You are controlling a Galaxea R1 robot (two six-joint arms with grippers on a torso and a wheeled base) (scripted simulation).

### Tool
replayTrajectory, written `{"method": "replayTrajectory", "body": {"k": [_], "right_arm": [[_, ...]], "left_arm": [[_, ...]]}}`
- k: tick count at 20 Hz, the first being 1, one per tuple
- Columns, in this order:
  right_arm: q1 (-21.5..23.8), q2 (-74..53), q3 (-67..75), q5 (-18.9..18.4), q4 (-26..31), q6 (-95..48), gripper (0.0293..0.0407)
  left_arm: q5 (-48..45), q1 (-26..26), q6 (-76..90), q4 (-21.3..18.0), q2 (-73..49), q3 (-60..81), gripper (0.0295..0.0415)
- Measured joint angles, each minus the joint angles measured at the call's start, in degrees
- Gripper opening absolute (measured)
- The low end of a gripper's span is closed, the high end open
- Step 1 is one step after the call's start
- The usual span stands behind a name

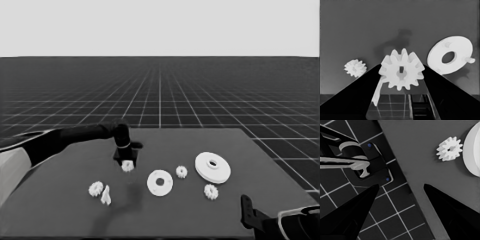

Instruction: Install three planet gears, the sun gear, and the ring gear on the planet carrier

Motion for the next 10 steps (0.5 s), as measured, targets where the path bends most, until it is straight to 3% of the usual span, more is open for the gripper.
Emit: {"method": "replayTrajectory", "body": {"k": [3,10], "right_arm": [[0.0,0.0,0.0,0.0,0.0,0.0,0.0385],[0.0,0.0,0.0,0.0,0.0,0.0,0.0385]], "left_arm": [[0.6,-0.4,-3.1,-0.2,17.1,-14.0,0.0312],[0.4,-0.4,-1.6,-0.4,22.3,-20.6,0.0312]]}}
